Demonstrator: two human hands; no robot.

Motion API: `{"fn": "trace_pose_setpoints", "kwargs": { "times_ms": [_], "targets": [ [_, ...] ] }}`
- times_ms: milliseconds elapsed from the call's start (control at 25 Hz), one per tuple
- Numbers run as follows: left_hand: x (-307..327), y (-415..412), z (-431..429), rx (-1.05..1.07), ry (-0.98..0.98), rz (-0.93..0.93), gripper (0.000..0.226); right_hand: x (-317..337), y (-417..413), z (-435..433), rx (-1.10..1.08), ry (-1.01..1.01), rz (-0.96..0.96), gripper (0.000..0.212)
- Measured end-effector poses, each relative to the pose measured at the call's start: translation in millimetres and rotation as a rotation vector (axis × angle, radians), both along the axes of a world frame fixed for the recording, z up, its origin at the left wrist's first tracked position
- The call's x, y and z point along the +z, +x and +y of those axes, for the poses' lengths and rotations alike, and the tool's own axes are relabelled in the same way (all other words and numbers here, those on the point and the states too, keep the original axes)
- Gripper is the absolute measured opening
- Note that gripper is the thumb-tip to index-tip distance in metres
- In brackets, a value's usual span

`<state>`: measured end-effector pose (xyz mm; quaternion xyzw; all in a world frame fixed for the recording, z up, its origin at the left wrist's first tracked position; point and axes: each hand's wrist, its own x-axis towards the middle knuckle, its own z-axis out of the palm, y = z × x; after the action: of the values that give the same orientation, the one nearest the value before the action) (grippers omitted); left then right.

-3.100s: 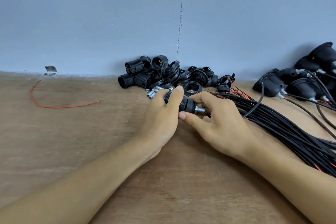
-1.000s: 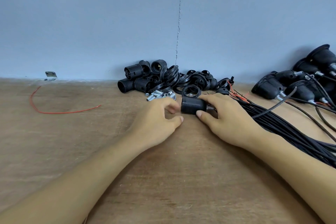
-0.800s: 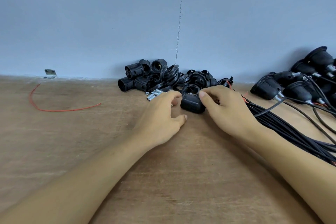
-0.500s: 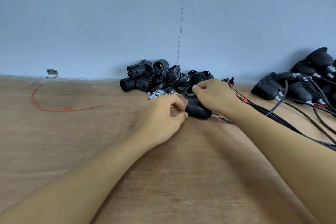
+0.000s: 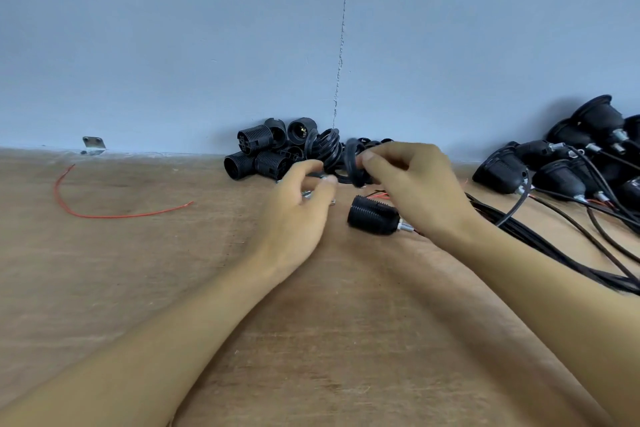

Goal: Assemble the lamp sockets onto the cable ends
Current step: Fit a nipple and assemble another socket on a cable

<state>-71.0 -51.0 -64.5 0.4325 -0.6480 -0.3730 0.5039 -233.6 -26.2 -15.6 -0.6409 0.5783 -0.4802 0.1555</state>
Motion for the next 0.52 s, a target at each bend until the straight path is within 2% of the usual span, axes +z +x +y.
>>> {"fn": "trace_pose_setpoints", "kwargs": {
  "times_ms": [80, 160, 320, 440, 520],
  "targets": [
    [4, 0, 2, -0.042, -0.038, 0.082, 0.015, -8, 4, 10, 0.089, 0.035, 0.084, 0.02],
    [4, 0, 5, -0.048, -0.085, 0.027, 0.016, -15, 3, 14, 0.112, 0.063, 0.135, 0.02],
    [3, 0, 7, -0.141, -0.014, 0.079, 0.026, -21, 0, 15, 0.121, -0.001, 0.165, 0.019],
    [1, -1, 10, -0.177, -0.107, 0.025, 0.011, -22, 0, 14, 0.152, -0.022, 0.184, 0.022],
    [0, 0, 10, -0.146, -0.131, -0.017, 0.011, -24, -3, 14, 0.202, -0.025, 0.191, 0.025]
  ]
}}
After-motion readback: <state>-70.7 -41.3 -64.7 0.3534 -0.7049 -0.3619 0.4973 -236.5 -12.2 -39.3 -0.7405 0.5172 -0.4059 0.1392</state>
